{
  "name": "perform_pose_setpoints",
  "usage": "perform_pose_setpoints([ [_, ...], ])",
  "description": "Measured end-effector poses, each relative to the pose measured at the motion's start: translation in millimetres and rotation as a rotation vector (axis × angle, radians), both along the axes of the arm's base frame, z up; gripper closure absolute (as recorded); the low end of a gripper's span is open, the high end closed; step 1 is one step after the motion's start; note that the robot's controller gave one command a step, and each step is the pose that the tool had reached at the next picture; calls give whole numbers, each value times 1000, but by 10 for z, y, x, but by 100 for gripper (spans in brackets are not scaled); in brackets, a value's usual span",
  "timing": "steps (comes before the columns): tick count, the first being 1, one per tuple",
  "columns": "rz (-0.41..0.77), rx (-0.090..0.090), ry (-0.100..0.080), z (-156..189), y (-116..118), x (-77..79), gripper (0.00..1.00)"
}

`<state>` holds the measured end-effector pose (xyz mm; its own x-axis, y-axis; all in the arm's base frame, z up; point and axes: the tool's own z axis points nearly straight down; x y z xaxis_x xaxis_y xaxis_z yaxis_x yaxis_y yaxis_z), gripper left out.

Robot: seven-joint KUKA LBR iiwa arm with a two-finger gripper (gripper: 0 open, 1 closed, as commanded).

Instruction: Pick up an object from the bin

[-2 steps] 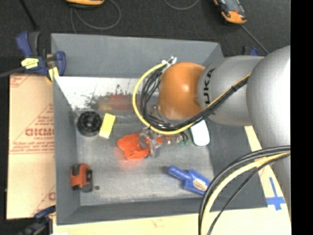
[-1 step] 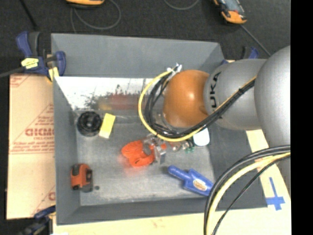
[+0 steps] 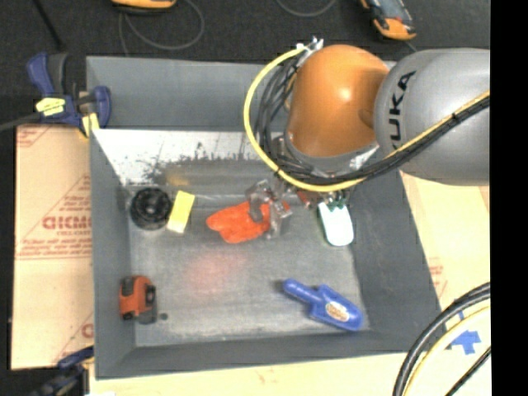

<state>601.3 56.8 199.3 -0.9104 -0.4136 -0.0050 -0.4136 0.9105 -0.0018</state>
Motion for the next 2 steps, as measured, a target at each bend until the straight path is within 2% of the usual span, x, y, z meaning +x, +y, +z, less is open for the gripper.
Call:
perform_pose_setpoints([
  [1, -1, 1, 1, -5, 3, -4, 100],
  [2, -6, -2, 8, 463, -1, 7, 100],
])
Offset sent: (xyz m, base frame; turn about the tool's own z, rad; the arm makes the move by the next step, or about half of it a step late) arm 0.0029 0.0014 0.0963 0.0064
